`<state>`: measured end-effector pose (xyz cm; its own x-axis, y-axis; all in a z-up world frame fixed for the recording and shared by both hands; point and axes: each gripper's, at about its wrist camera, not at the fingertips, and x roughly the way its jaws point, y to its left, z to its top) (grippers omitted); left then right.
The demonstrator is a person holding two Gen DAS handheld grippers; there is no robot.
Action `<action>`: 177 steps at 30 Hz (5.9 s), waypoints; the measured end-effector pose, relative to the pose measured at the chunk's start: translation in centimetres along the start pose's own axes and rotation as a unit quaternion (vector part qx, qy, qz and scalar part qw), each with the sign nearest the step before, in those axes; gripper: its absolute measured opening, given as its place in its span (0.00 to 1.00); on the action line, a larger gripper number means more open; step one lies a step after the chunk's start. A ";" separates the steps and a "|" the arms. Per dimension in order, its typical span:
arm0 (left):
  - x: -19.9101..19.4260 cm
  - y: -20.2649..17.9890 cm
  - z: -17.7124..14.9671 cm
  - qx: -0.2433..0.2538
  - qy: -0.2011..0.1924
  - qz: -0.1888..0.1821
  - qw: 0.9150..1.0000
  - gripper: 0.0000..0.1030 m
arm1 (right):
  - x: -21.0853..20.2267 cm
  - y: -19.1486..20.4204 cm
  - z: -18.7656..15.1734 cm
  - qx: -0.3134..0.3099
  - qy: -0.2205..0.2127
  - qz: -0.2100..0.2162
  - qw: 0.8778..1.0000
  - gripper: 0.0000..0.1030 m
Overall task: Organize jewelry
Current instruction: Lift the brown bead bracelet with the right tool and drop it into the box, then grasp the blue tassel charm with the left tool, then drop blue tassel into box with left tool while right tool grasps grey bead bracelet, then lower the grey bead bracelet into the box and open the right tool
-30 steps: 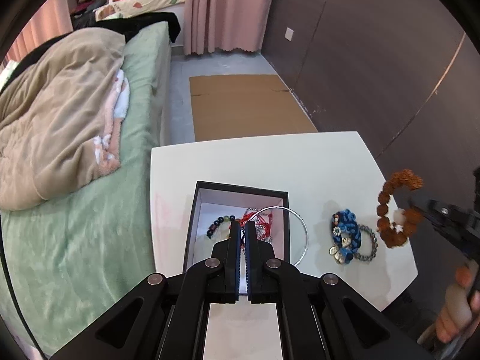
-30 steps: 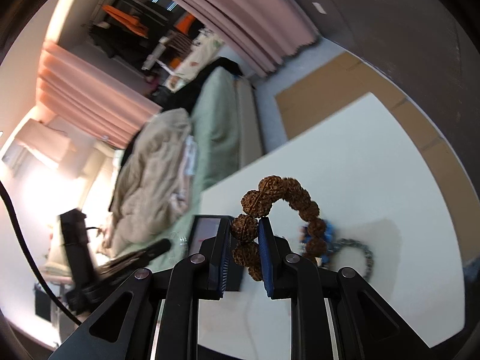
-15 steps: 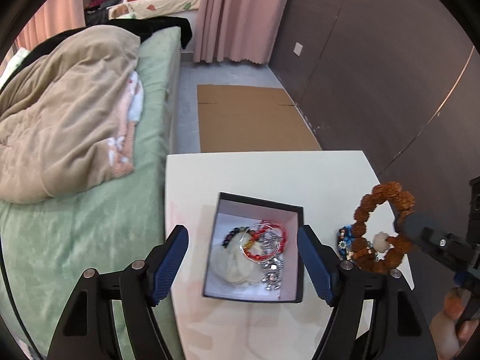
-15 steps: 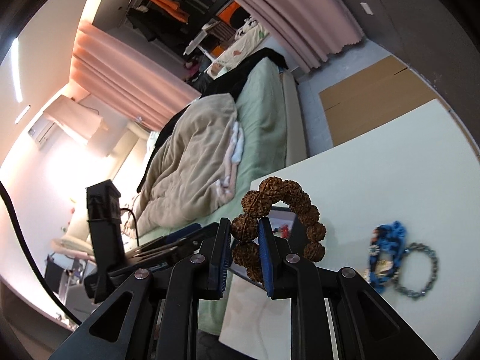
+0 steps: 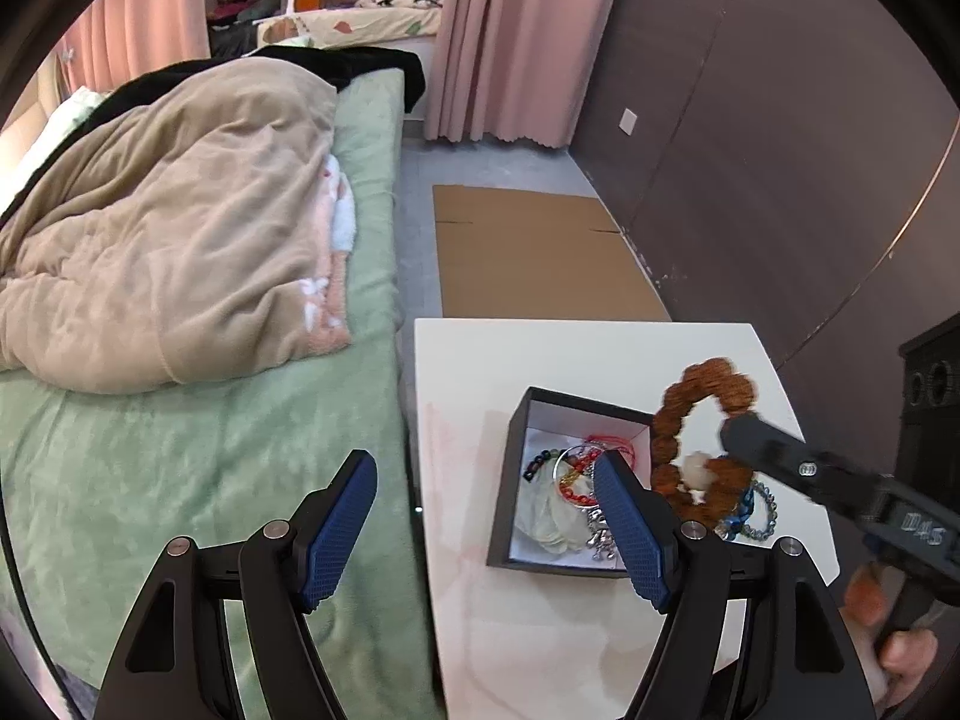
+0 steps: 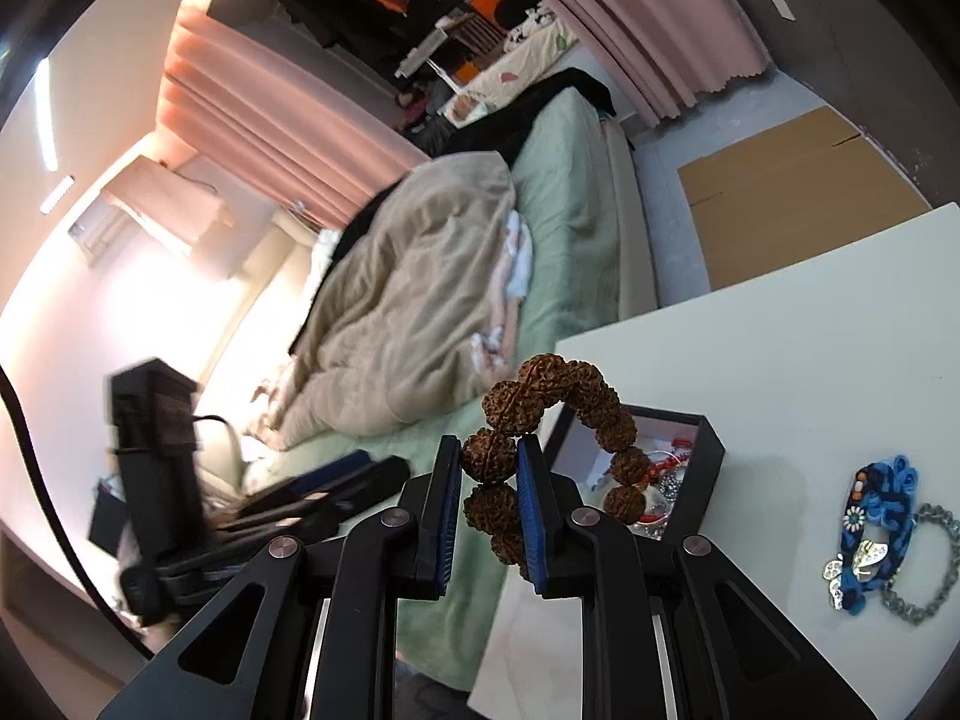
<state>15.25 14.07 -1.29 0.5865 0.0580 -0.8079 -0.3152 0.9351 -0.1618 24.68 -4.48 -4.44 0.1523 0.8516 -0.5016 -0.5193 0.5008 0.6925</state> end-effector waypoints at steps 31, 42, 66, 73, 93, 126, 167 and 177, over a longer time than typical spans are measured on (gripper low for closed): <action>0.7 -8.2 -1.5 0.071 0.008 -0.052 0.996 0.73 | -10.1 -6.1 -1.1 0.028 0.006 -0.112 0.993 0.92; 3.6 -14.3 -2.2 0.109 0.046 -0.075 0.990 0.73 | -13.7 -10.1 -2.2 0.052 0.009 -0.149 0.987 0.92; 12.8 -24.6 -5.5 0.195 0.132 -0.062 0.970 0.39 | -17.6 -17.1 -3.0 0.126 0.002 -0.181 0.975 0.77; 15.1 -25.2 -6.4 0.214 0.145 -0.037 0.965 0.11 | -17.1 -17.5 -2.9 0.130 0.006 -0.185 0.974 0.77; 9.3 -20.2 -3.1 0.182 0.077 -0.070 0.978 0.08 | -10.1 -17.3 -3.2 0.105 0.093 -0.234 0.962 0.39; 2.1 -9.4 -1.3 0.110 0.018 -0.034 0.993 0.08 | -8.3 -8.5 -1.9 0.022 0.017 -0.207 0.978 0.11; 2.4 -2.5 1.1 0.036 0.023 -0.009 0.999 0.68 | -0.1 -0.5 0.5 0.002 -0.002 0.009 1.000 0.12; 0.8 -2.7 0.5 0.043 0.017 -0.011 0.999 0.68 | -2.5 -2.6 -0.2 0.040 -0.003 -0.039 0.998 0.73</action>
<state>16.95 11.79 -1.19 0.5657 0.0272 -0.8241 -0.2372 0.9626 -0.1311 25.52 -7.93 -5.13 0.1944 0.8107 -0.5522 -0.4369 0.5756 0.6912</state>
